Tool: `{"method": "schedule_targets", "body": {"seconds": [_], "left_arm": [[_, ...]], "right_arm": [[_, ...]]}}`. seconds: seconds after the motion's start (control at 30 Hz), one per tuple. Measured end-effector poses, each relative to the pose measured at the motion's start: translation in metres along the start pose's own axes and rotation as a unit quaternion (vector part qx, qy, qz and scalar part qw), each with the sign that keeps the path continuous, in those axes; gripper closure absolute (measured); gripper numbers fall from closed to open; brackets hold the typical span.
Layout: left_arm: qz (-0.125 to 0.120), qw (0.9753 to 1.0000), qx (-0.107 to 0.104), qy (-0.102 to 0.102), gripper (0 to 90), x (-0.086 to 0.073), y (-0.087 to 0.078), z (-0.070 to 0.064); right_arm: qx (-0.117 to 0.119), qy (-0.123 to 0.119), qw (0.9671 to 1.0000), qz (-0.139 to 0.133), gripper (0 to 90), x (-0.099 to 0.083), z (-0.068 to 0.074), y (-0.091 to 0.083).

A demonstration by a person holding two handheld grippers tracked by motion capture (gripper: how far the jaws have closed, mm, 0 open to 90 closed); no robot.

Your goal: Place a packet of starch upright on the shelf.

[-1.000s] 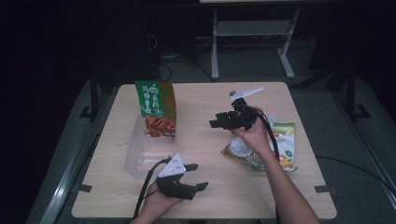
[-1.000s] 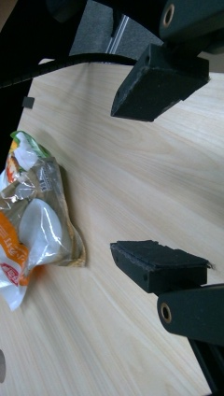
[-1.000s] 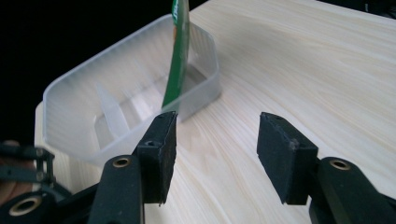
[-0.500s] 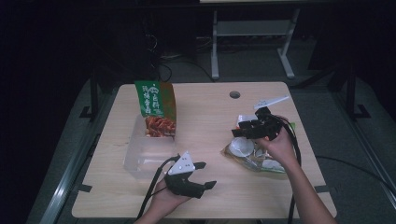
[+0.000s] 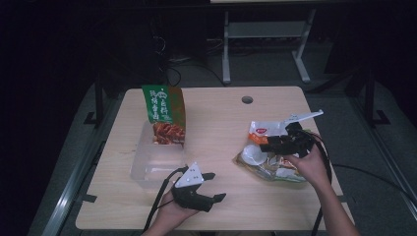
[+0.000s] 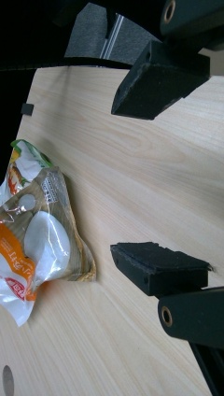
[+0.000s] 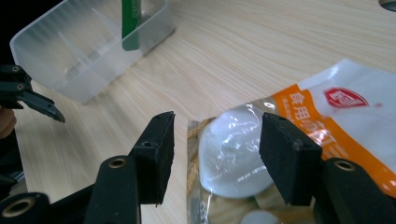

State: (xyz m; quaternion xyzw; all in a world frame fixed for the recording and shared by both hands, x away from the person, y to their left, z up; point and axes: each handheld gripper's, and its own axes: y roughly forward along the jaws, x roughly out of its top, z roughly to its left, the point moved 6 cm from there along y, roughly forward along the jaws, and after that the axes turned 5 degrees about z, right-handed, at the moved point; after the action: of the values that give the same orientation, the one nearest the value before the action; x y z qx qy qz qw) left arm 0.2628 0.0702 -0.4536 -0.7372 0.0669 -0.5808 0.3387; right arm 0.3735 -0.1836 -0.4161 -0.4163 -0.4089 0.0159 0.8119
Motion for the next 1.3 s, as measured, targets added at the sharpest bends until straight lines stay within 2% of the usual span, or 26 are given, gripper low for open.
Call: {"method": "schedule_targets", "body": {"seconds": [0.57, 0.87, 1.1, 1.3], "left_arm": [[0.001, 1.0000, 0.002, 0.001, 27.2, -0.001, -0.002, 0.001], [0.001, 1.0000, 0.000, 0.000, 27.2, -0.001, -0.001, 0.001], [0.003, 1.0000, -0.001, 0.000, 27.3, -0.001, 0.001, 0.000], [0.007, 1.0000, -0.002, -0.001, 27.3, -0.002, 0.004, 0.001]], "right_arm": [[-0.027, 0.036, 0.9990, 0.000, 45.0, -0.029, -0.021, -0.022], [-0.050, 0.050, 0.9975, 0.009, 45.0, -0.041, -0.036, -0.030], [-0.054, 0.068, 0.9961, 0.020, 45.6, -0.044, -0.051, -0.025], [-0.041, 0.084, 0.9954, 0.022, 48.3, -0.037, -0.059, -0.010]]}}
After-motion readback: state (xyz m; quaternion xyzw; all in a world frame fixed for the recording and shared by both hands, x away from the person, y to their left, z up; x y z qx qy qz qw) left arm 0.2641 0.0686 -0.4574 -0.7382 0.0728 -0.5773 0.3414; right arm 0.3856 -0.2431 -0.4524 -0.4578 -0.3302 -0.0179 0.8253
